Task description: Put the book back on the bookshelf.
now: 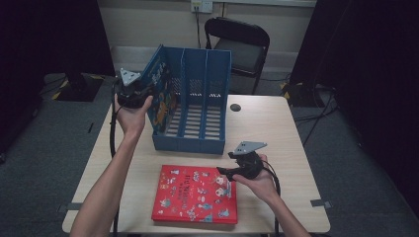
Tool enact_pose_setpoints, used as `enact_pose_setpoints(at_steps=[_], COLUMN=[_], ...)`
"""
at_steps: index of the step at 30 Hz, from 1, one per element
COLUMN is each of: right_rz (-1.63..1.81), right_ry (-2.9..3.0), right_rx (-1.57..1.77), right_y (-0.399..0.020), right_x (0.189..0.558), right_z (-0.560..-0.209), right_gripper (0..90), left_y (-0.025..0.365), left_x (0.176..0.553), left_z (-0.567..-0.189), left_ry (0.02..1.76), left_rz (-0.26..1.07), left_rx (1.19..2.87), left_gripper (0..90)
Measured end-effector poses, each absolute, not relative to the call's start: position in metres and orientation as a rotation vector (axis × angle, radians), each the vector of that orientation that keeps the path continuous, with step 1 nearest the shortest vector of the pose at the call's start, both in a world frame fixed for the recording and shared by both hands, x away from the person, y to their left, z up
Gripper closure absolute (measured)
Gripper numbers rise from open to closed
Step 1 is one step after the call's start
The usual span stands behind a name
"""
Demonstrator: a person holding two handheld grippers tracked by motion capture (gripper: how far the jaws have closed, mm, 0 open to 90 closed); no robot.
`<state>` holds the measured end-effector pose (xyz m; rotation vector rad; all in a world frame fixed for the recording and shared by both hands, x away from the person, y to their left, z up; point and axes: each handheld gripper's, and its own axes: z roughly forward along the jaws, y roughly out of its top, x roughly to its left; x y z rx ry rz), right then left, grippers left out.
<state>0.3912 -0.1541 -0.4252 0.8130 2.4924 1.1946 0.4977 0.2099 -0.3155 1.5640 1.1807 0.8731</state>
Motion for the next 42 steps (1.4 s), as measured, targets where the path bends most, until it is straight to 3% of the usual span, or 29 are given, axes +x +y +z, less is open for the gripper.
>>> enact_pose_setpoints(at_steps=[13, 35, 42], right_rz=[1.192, 1.179, 1.182], right_ry=[2.493, 2.515, 2.512], right_rx=[0.810, 0.803, 0.806], right_y=[-0.152, -0.146, -0.147], right_x=[0.390, 0.391, 0.391], right_z=[-0.425, -0.429, -0.429], right_gripper=[29.2, 29.2, 29.2], left_y=[0.226, 0.239, 0.234], left_x=[0.466, 0.447, 0.457], left_z=[-0.339, -0.385, -0.386], left_ry=[1.131, 1.114, 1.125], left_rz=[0.742, 0.619, 0.621], left_rx=[1.579, 1.659, 1.673], left_gripper=[61.8, 80.4, 79.0])
